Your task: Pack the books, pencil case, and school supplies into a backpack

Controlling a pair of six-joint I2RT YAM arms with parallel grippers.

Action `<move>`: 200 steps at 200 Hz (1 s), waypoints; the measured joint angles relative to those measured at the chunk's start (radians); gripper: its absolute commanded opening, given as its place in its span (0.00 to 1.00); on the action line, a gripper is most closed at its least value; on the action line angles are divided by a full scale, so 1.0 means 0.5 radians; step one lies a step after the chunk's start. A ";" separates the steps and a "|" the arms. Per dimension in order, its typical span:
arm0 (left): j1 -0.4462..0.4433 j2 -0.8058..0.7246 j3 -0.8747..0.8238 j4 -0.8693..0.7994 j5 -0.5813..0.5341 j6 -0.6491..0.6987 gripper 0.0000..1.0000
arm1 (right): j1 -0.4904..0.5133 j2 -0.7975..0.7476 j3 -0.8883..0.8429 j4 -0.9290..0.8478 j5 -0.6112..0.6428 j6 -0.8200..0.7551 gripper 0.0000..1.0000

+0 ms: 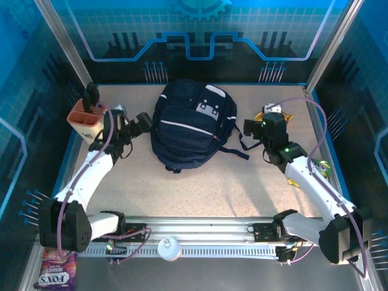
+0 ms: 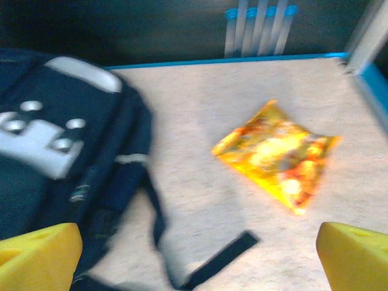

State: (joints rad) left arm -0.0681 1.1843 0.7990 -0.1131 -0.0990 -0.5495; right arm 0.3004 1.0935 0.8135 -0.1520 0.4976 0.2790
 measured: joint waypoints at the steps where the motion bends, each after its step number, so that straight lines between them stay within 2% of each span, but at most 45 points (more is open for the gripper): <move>1: 0.000 -0.003 -0.010 0.009 -0.011 0.005 0.99 | -0.003 -0.004 -0.012 0.012 0.005 -0.003 1.00; 37: 0.000 -0.076 -0.539 0.437 -0.421 0.276 0.99 | -0.121 -0.100 -0.577 0.574 0.163 -0.170 1.00; 56: 0.000 -0.099 -0.761 0.660 -0.561 0.422 0.99 | -0.207 -0.065 -0.706 0.731 0.162 -0.187 1.00; 77: 0.001 -0.082 -0.846 0.878 -0.625 0.583 0.99 | -0.274 0.068 -0.775 0.935 0.135 -0.208 1.00; 119: 0.038 0.214 -0.898 1.436 -0.528 0.803 0.99 | -0.299 0.423 -0.949 1.467 0.000 -0.385 1.00; 162: 0.102 0.422 -0.901 1.722 -0.331 0.913 0.99 | -0.333 0.692 -0.997 1.997 -0.243 -0.479 1.00; 200: 0.129 0.614 -0.900 1.916 -0.253 0.948 0.99 | -0.342 0.805 -1.010 2.194 -0.385 -0.509 1.00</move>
State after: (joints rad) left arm -0.0036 1.4914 0.3489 0.8448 -0.2253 -0.0757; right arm 0.1295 1.4960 0.3084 0.9451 0.3050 0.0246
